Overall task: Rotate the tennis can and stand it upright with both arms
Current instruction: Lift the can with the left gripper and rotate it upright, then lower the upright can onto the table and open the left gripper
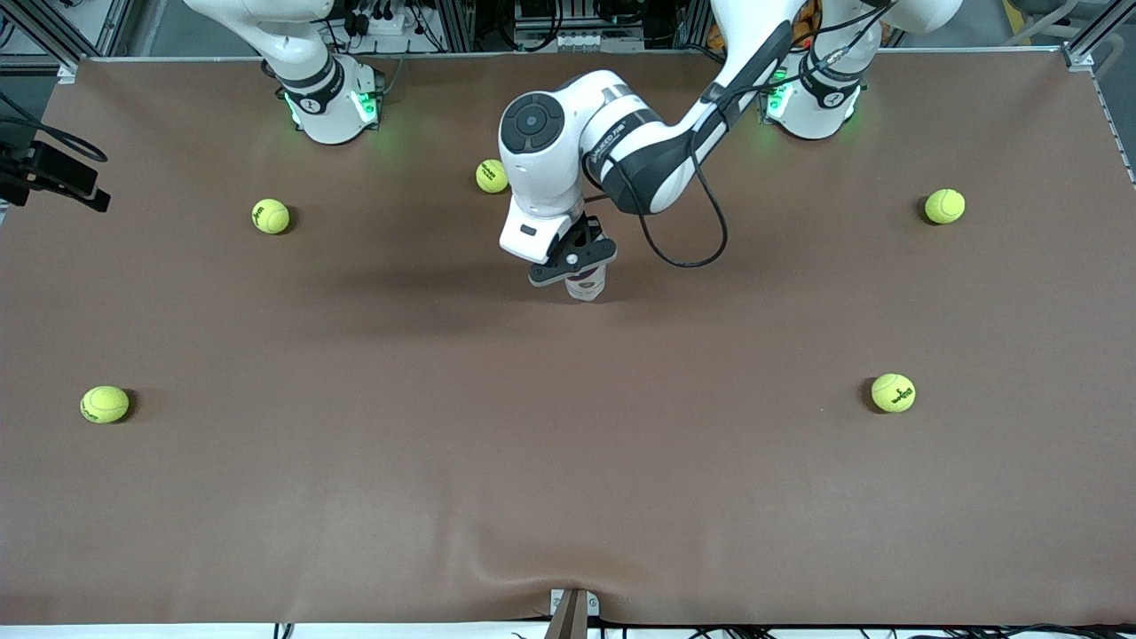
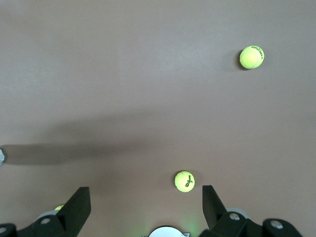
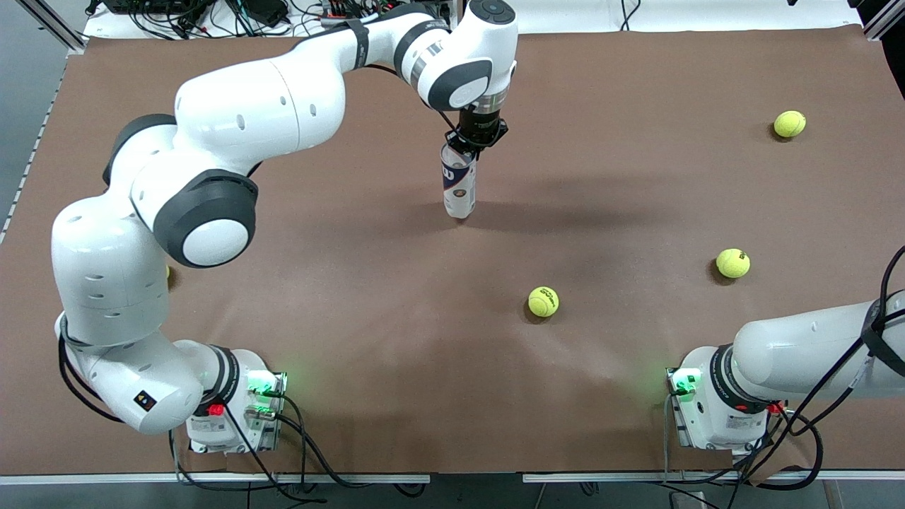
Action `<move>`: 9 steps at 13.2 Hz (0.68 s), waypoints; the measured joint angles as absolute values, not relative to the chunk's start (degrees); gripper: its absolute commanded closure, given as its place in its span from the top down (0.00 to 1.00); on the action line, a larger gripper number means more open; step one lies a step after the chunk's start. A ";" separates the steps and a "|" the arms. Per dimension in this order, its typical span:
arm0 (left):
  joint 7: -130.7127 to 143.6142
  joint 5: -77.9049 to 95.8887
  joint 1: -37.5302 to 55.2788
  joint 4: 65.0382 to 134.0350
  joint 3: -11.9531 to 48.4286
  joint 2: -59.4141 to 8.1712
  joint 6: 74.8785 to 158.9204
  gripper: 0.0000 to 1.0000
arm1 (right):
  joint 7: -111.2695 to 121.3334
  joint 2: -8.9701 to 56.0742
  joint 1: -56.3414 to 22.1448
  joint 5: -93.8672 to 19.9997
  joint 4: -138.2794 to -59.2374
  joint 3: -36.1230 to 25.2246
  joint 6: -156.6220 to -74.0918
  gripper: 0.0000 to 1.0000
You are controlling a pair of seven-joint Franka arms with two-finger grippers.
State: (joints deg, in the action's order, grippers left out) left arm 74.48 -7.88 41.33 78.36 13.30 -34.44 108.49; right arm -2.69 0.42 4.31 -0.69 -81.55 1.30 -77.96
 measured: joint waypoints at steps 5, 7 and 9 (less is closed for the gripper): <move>75.39 -7.88 41.35 78.09 13.01 -34.93 111.43 0.33 | -2.69 0.42 4.31 -0.69 -81.55 1.30 -77.96 1.00; 75.66 -7.88 41.43 78.09 13.03 -35.30 111.87 0.40 | -2.69 0.42 4.31 -0.69 -81.55 1.30 -77.96 1.00; 75.75 -7.88 41.43 78.09 13.02 -35.43 112.07 0.48 | -2.69 0.42 4.31 -0.69 -81.55 1.30 -77.96 1.00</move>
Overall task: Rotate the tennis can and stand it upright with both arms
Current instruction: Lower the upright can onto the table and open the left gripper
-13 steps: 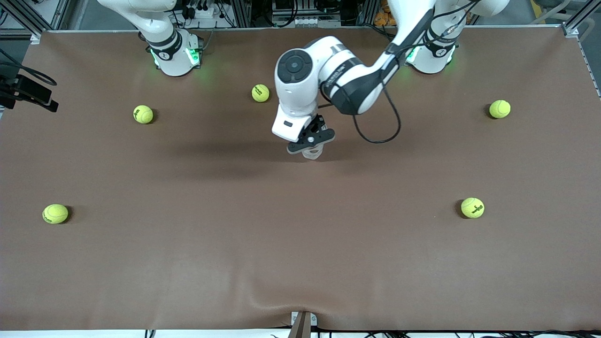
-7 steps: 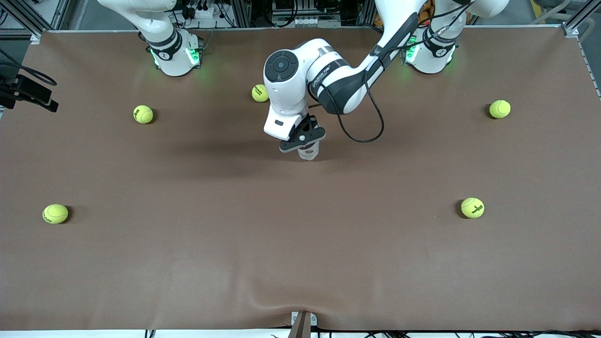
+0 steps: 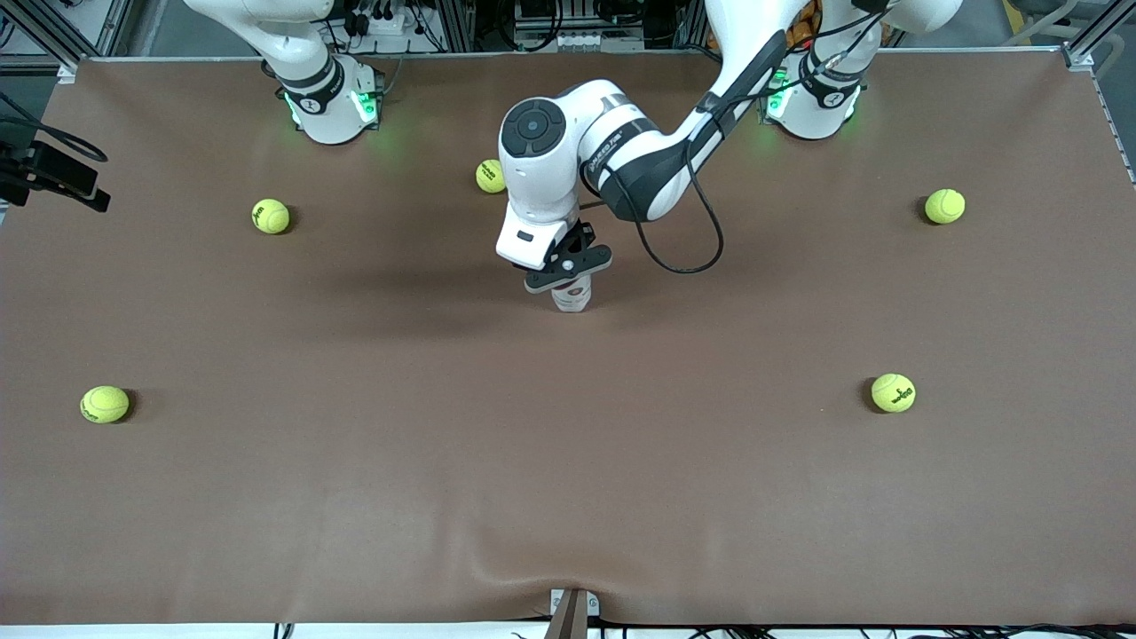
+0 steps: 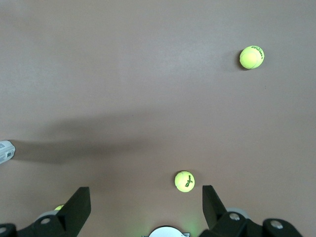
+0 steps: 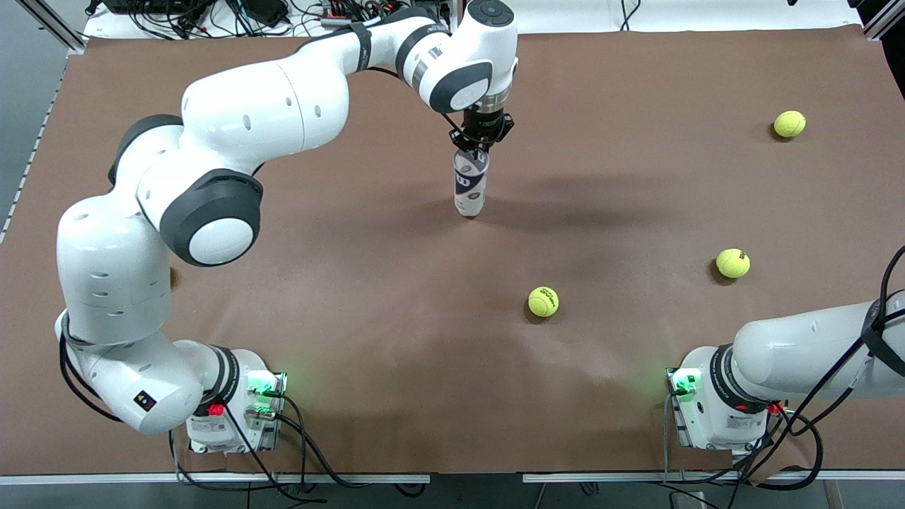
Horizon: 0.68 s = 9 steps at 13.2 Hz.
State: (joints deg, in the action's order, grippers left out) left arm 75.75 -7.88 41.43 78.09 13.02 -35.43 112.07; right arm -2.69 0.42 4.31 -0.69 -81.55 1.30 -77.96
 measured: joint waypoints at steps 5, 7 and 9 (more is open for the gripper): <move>75.79 -7.88 41.43 78.09 13.02 -35.55 112.12 1.00 | -2.68 0.42 4.31 -0.69 -81.55 1.30 -77.96 1.00; 75.79 -7.88 41.43 78.02 13.02 -35.55 112.26 1.00 | -2.68 0.42 4.31 -0.69 -81.55 1.30 -77.96 1.00; 75.79 -7.88 41.41 77.60 13.01 -35.50 112.42 1.00 | -2.68 0.42 4.31 -0.69 -81.55 1.30 -77.96 1.00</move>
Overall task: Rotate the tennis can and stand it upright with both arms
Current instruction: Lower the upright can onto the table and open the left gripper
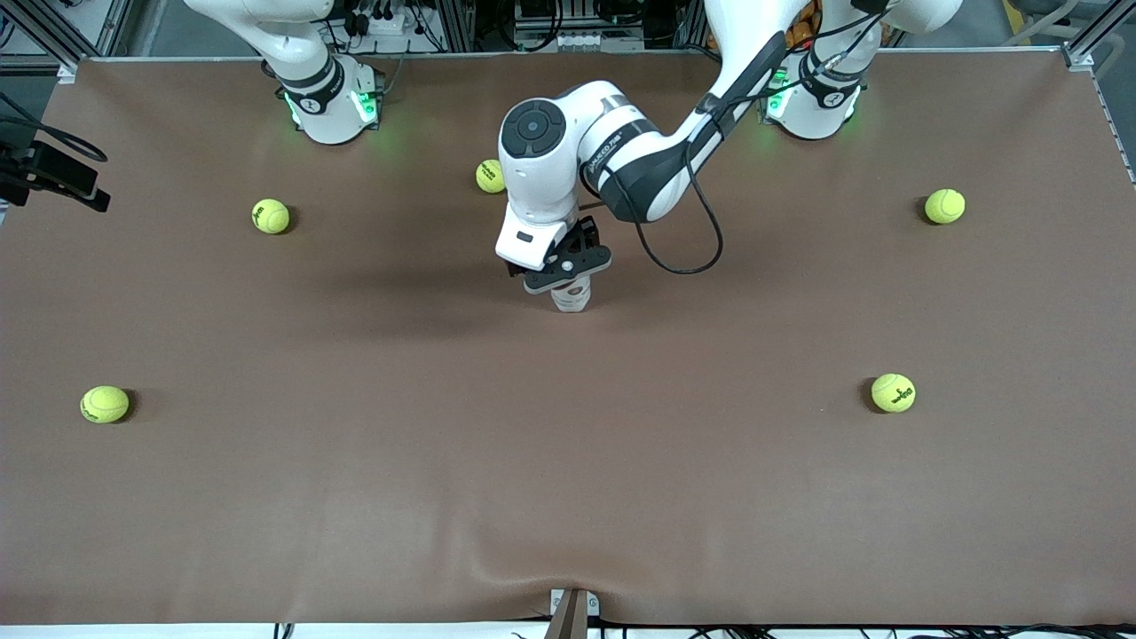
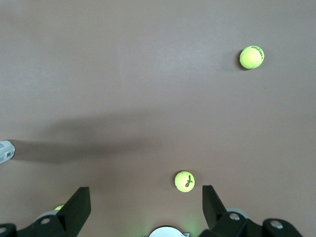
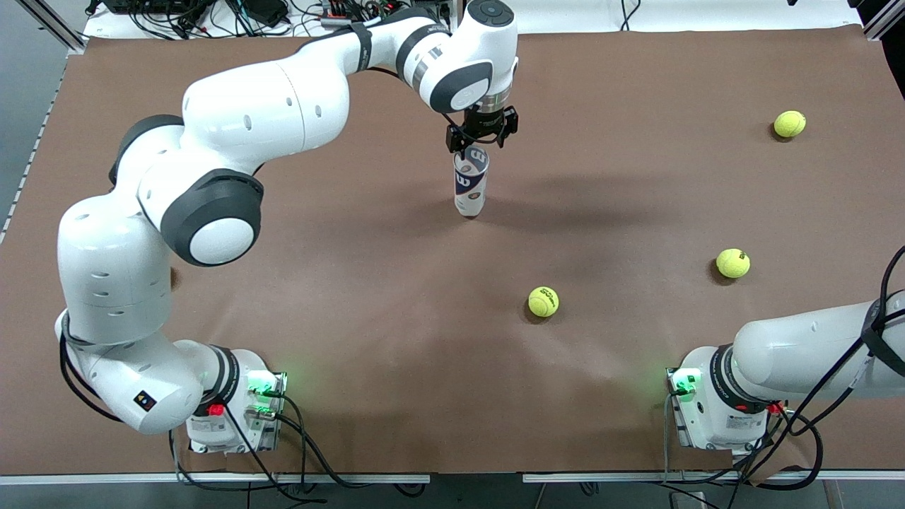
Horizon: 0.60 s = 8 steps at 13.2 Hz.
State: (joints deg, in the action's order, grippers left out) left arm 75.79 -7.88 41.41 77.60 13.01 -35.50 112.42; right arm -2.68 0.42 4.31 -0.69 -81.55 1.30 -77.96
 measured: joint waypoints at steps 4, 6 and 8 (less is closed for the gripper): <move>75.80 -7.88 39.63 76.26 12.91 -33.48 112.39 1.00 | -2.68 0.42 4.31 -0.70 -81.55 1.31 -77.96 1.00; 75.80 -7.88 37.98 76.18 13.01 -31.85 112.36 1.00 | -2.68 0.42 4.31 -0.70 -81.55 1.31 -77.96 1.00; 75.78 -7.88 37.04 76.11 12.99 -30.12 112.24 1.00 | -2.68 0.42 4.31 -0.70 -81.55 1.31 -77.96 1.00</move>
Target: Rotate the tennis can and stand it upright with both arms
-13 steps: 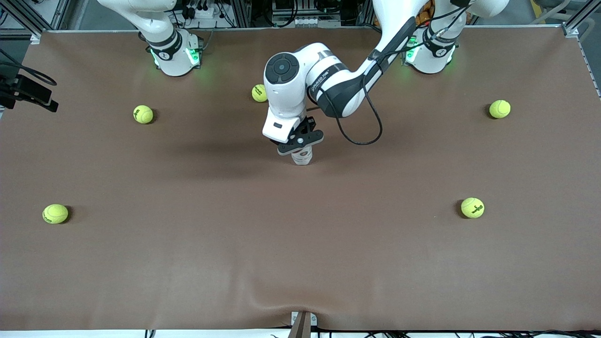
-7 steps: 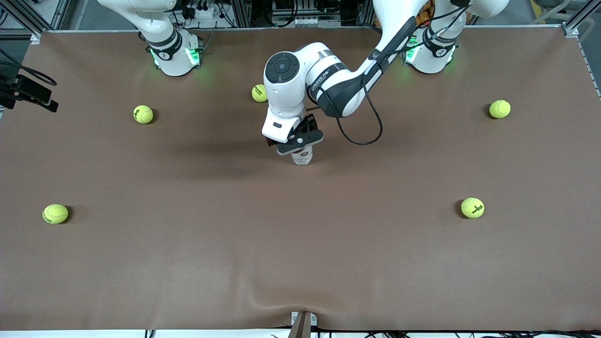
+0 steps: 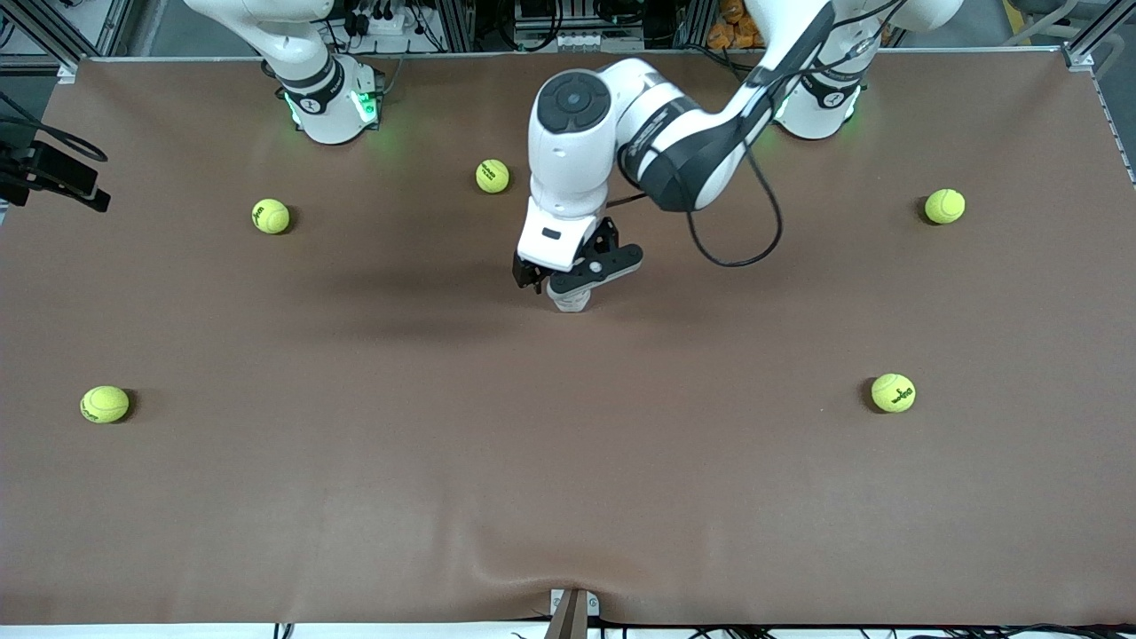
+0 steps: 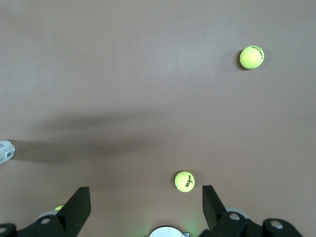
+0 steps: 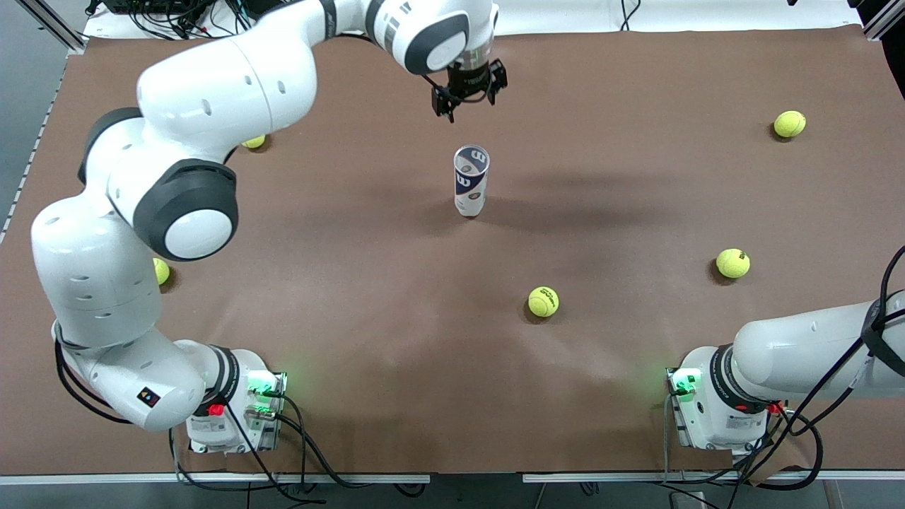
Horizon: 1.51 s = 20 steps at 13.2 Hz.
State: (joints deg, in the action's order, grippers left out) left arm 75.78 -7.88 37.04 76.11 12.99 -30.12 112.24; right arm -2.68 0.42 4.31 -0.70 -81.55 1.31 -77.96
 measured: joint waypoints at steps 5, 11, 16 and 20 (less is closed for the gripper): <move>65.33 -7.76 31.69 75.93 12.98 -26.26 109.92 1.00 | -2.68 0.42 4.31 -0.71 -81.55 1.35 -77.96 1.00; 47.19 -3.41 20.27 75.86 12.79 -23.70 108.10 1.00 | -2.68 0.42 4.31 -0.71 -81.55 1.44 -77.95 1.00; 36.95 -2.88 14.67 75.97 12.80 -23.41 106.45 1.00 | -2.68 0.42 4.31 -0.72 -81.55 1.45 -77.95 1.00; 30.45 -2.78 5.40 76.38 15.06 -23.23 104.16 1.00 | -2.68 0.42 4.31 -0.72 -81.54 1.48 -77.94 1.00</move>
